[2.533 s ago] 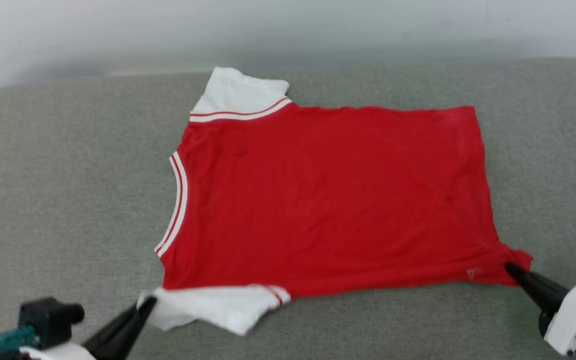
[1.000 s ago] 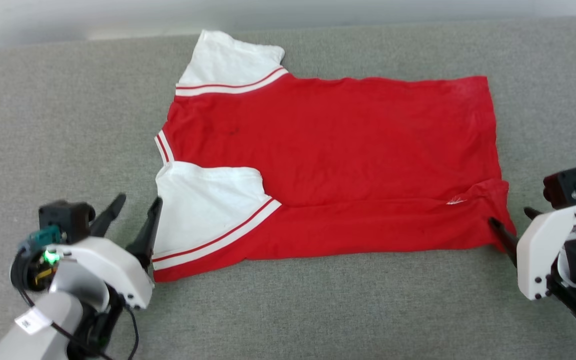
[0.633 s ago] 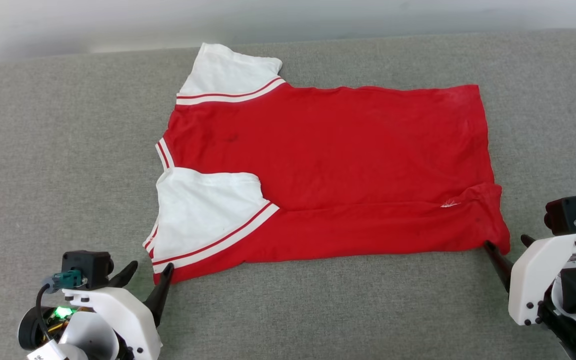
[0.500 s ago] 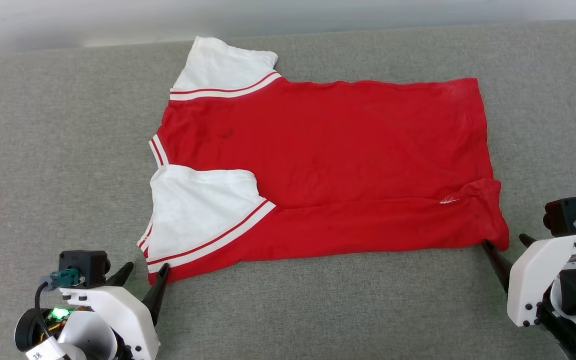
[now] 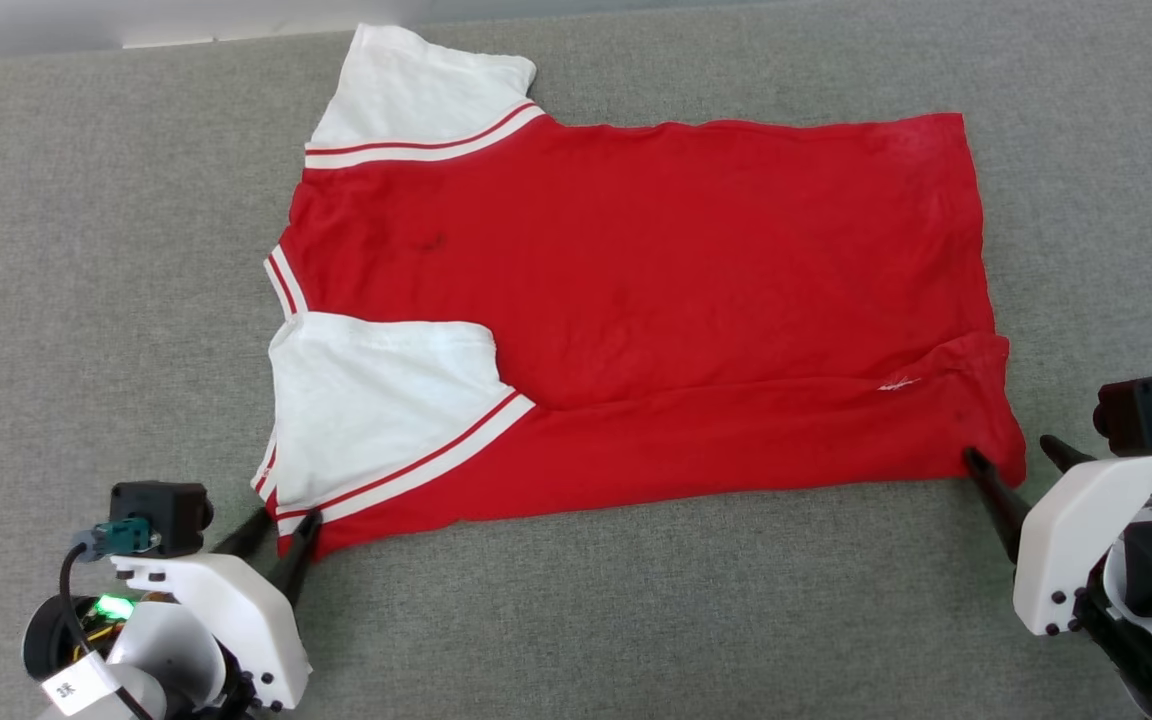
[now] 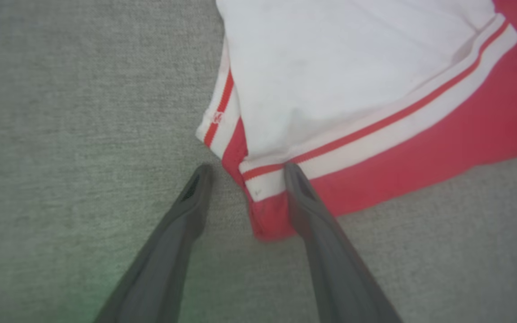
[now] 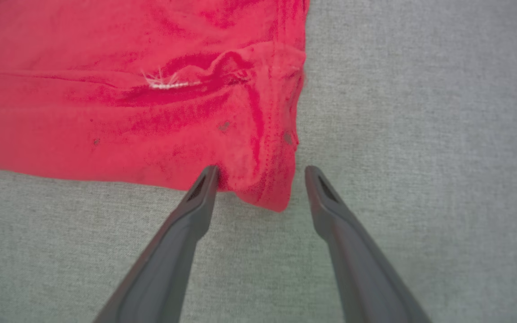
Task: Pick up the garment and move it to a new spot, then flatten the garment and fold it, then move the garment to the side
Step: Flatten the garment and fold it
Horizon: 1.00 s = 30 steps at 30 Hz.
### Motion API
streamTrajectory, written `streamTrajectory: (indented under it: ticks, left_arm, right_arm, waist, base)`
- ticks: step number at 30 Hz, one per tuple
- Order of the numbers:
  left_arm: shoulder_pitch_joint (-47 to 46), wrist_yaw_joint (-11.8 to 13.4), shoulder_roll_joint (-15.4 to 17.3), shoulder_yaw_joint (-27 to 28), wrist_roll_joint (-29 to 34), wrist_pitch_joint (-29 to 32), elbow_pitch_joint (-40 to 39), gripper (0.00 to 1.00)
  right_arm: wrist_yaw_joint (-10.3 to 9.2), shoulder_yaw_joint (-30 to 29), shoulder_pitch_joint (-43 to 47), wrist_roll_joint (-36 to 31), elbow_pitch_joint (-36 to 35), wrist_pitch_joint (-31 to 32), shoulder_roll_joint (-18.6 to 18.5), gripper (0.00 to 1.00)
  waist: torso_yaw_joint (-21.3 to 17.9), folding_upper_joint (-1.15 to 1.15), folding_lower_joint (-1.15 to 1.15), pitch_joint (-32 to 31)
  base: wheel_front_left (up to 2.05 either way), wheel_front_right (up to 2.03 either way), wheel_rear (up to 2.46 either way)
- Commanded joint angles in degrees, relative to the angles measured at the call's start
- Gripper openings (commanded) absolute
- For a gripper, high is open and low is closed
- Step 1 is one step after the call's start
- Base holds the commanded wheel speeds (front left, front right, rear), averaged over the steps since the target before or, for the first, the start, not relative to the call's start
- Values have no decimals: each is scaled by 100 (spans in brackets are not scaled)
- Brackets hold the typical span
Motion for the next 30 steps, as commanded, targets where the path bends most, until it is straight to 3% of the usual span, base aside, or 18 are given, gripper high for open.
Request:
streamTrajectory:
  ticks: [1, 13, 22, 30]
  left_arm:
    - [272, -45, -154, -325, -79, 327, 341, 0]
    - [-160, -134, -220, 38, 192, -582, -260, 0]
    - [-197, -22, -61, 88, 398, -711, -999, 0]
    - [-243, -34, -52, 37, 442, -712, -1140, 0]
  right_arm:
    - [-3, -12, -84, -44, -19, -35, -37, 100]
    - [-2, -104, -203, -265, 395, 55, -163, 100]
    - [-2, -224, -359, -597, 878, 153, -53, 100]
    - [2, -41, -340, -490, 1340, 305, 57, 100]
  waist:
    - [17, 0, 1, -6]
    - [267, 0, 1, -252]
    - [469, 0, 1, -99]
    - [584, 0, 1, 96]
  base:
    - [0, 0, 0]
    - [0, 0, 0]
    - [0, 0, 0]
    - [0, 0, 0]
